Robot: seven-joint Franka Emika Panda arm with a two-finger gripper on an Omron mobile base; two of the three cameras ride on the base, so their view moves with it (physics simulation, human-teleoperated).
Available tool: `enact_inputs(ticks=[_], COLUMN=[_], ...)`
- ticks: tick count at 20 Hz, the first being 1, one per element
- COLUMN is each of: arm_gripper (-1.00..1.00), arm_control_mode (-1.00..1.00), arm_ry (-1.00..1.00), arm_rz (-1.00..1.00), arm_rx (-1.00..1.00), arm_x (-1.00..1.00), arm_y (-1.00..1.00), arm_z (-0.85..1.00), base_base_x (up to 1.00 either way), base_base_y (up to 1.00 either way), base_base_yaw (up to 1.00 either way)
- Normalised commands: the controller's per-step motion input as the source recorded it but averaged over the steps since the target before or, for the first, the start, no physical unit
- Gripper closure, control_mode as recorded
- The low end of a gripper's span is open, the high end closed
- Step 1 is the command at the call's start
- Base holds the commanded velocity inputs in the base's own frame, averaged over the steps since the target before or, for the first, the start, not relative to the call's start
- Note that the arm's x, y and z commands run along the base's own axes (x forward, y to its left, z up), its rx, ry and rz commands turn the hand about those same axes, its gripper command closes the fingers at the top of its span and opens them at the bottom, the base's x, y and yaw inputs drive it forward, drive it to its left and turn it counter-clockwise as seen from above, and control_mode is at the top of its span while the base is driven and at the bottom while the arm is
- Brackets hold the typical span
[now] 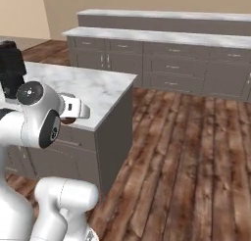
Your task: Pick the pear and apple from the fridge and place them on the plate next to the blender to make a fruit smoothie.
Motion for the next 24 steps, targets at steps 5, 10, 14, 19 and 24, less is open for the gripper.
enact_inputs(ticks=[5,10,14,19,24], arm_gripper=[1.0,1.0,1.0,1.0,1.0], arm_control_mode=[1.0,1.0,-1.0,-1.0,-1.0], arm_ry=[0.0,0.0,0.25,0.58,0.1], arm_rz=[0.0,0.0,-0.08,-0.01,0.0], arm_rx=[0.0,0.0,0.01,0.14,0.04], arm_x=[0.0,0.0,0.6,0.57,0.57], arm_y=[0.0,0.0,0.18,0.01,0.19], arm_z=[0.0,0.0,-0.19,-0.7,-0.51], base_base_x=[1.0,0.97,0.19,0.0,0.0], base_base_y=[0.96,0.77,0.06,0.0,0.0], base_base_yaw=[-0.05,-0.16,-0.03,0.0,0.0])
